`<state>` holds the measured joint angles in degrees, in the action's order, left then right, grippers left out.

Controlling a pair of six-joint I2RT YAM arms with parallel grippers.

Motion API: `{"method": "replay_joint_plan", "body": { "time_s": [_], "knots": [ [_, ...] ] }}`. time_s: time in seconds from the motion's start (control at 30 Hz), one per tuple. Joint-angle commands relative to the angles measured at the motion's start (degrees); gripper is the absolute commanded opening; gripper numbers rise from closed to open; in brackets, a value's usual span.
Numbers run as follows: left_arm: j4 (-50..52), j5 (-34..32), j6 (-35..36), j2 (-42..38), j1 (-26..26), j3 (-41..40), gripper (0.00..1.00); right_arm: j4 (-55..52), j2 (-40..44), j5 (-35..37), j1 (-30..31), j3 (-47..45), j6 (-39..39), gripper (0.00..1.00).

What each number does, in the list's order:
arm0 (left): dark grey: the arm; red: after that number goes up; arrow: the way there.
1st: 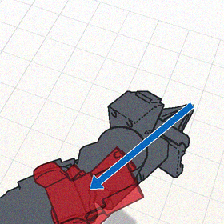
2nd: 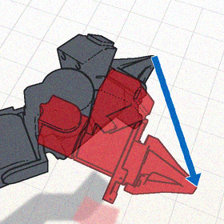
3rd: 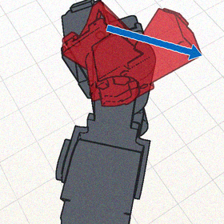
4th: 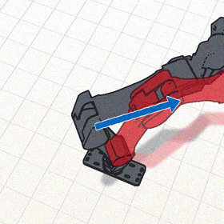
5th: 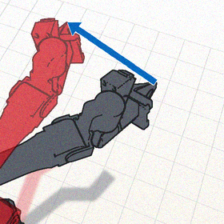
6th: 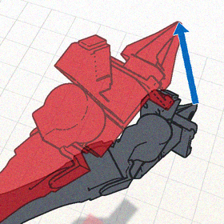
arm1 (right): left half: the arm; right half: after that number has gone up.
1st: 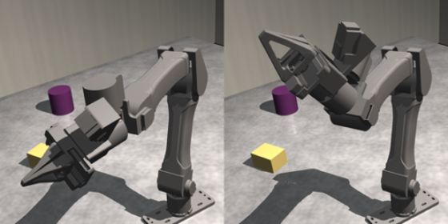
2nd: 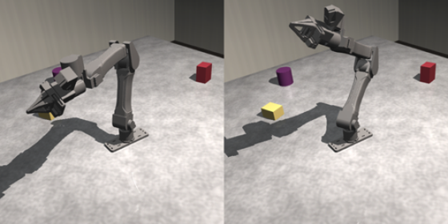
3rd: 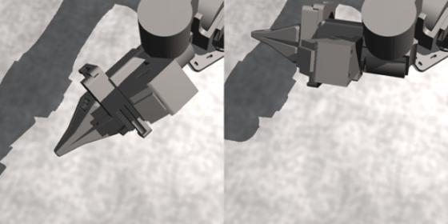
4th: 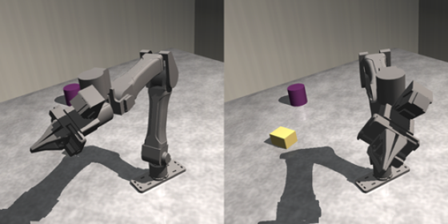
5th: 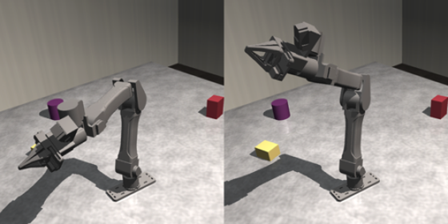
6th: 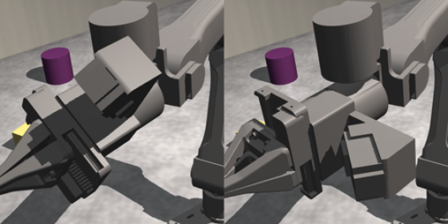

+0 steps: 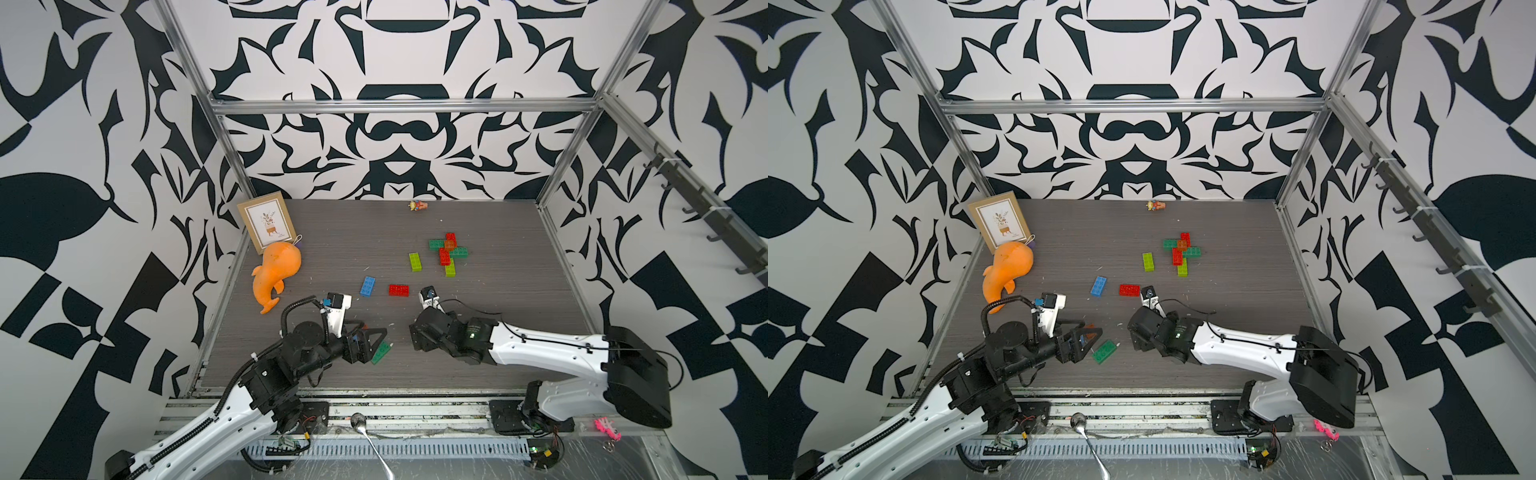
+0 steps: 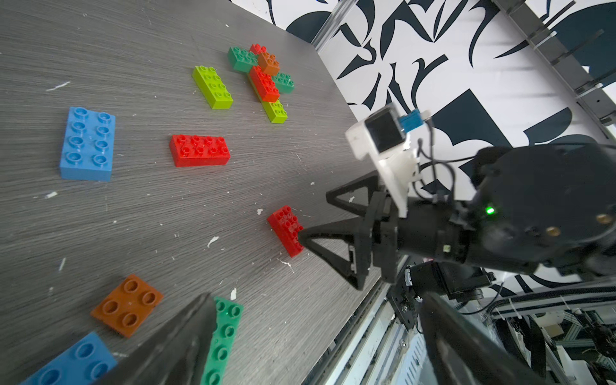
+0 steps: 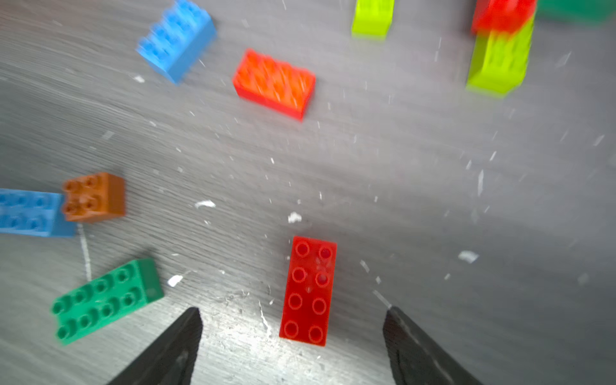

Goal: Assemble a small pinwheel with lego
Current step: Pick up the lego brick from the center of the board.

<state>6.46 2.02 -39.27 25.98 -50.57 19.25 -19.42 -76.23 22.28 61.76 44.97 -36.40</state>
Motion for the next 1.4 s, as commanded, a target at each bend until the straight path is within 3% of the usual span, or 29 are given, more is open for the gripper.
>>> {"method": "replay_joint_plan", "body": {
  "time_s": [0.0,0.17,0.3,0.43,0.53,0.77,1.0,1.13,1.37],
  "knots": [
    [3.2,-1.9,1.9,0.9,0.2,3.2,1.00,-2.8,1.6,-0.7,-2.1,3.7,10.1,0.90],
    [4.9,-1.2,1.0,8.0,3.1,8.1,1.00,-3.0,-3.0,-7.7,-7.6,9.2,20.2,0.92],
    [5.1,3.8,2.8,13.1,7.1,10.7,1.00,-1.9,-9.0,-9.7,-10.7,13.5,26.6,0.96],
    [3.7,11.7,4.7,17.3,13.7,10.0,1.00,-2.5,-18.0,-16.1,-14.4,20.7,31.1,0.96],
    [-2.8,16.1,3.8,15.7,15.1,5.0,1.00,-4.5,-24.2,-16.0,-14.6,25.8,34.4,0.95],
    [-1.9,12.6,3.9,9.9,15.0,2.3,1.00,-8.9,-37.0,-19.2,-17.3,37.7,37.9,0.93],
    [-2.2,13.0,4.1,10.0,15.0,2.3,1.00,-11.0,-42.3,-18.1,-18.8,43.6,37.7,0.89],
    [-2.5,12.5,4.1,8.5,15.0,1.7,1.00,-11.9,-44.2,-18.4,-19.5,45.9,37.4,0.82],
    [-2.4,11.7,4.1,7.7,15.0,1.5,1.00,-12.5,-45.6,-20.9,-19.9,48.1,36.2,0.53]
  ]
}}
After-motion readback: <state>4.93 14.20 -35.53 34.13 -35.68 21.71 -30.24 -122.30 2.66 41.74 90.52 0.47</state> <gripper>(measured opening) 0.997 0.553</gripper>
